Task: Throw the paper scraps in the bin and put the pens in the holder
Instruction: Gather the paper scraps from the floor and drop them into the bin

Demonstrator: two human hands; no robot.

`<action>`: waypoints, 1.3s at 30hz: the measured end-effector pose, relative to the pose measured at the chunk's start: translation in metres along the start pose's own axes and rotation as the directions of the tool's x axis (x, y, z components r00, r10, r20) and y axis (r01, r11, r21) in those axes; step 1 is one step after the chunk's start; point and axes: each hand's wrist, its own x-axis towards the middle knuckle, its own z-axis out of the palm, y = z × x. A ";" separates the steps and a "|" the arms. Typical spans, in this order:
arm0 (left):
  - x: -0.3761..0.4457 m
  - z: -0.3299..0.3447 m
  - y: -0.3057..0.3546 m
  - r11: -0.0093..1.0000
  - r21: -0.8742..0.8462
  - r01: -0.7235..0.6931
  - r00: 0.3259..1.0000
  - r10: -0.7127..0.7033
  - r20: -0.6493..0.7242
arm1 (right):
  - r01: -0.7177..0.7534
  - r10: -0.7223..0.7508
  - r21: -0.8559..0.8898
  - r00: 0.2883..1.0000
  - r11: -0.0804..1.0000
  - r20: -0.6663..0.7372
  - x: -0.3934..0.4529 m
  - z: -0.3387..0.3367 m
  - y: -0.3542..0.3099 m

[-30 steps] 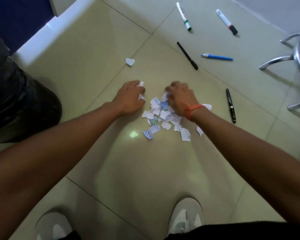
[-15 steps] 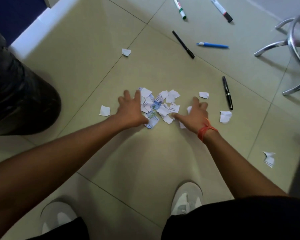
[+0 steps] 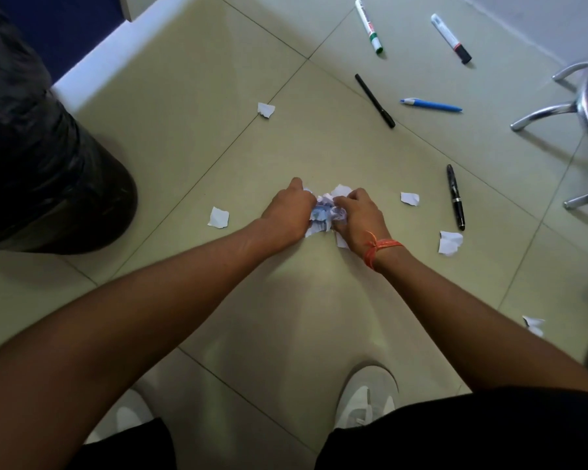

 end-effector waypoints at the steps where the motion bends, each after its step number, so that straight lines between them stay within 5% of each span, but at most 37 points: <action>1: -0.001 0.001 0.001 1.000 -0.017 0.010 1.000 -0.010 -0.018 | -0.014 0.015 0.014 1.000 1.000 -0.013 0.000 0.003 -0.002; 6: -0.002 -0.001 0.001 0.980 -0.172 0.095 0.991 -0.109 -0.071 | -0.109 0.146 0.314 0.985 0.943 -0.095 0.000 0.008 -0.010; 11: -0.008 -0.017 -0.018 0.823 -0.530 0.204 0.936 -0.323 -0.141 | -0.172 0.266 0.613 0.962 0.771 -0.065 0.015 -0.009 -0.024; 19: -0.043 -0.116 -0.045 0.500 -0.866 0.001 0.766 -0.557 -0.320 | 0.155 -0.056 0.819 0.987 0.553 -0.150 0.044 -0.075 -0.127; 24: -0.108 -0.196 -0.071 0.396 -0.874 -0.280 0.562 -0.671 -0.484 | 0.346 -0.314 0.845 0.922 0.408 -0.225 0.044 -0.106 -0.231; 29: -0.180 -0.255 -0.105 0.422 -0.811 -0.405 0.311 -0.771 -0.556 | 0.507 -0.523 0.786 0.804 0.353 -0.284 0.033 -0.112 -0.339; 32: -0.215 -0.271 -0.132 0.479 -0.852 -0.212 0.210 -0.829 -0.518 | 0.591 -0.597 0.669 0.756 0.450 -0.266 0.029 -0.105 -0.385; 35: -0.235 -0.270 -0.169 0.488 -0.852 0.189 0.118 -0.873 -0.474 | 0.662 -0.669 0.427 0.726 0.616 -0.160 0.028 -0.092 -0.413; 39: -0.237 -0.256 -0.198 0.410 -0.708 0.575 0.214 -0.911 -0.353 | 0.691 -0.700 0.157 0.714 0.706 0.007 0.035 -0.078 -0.425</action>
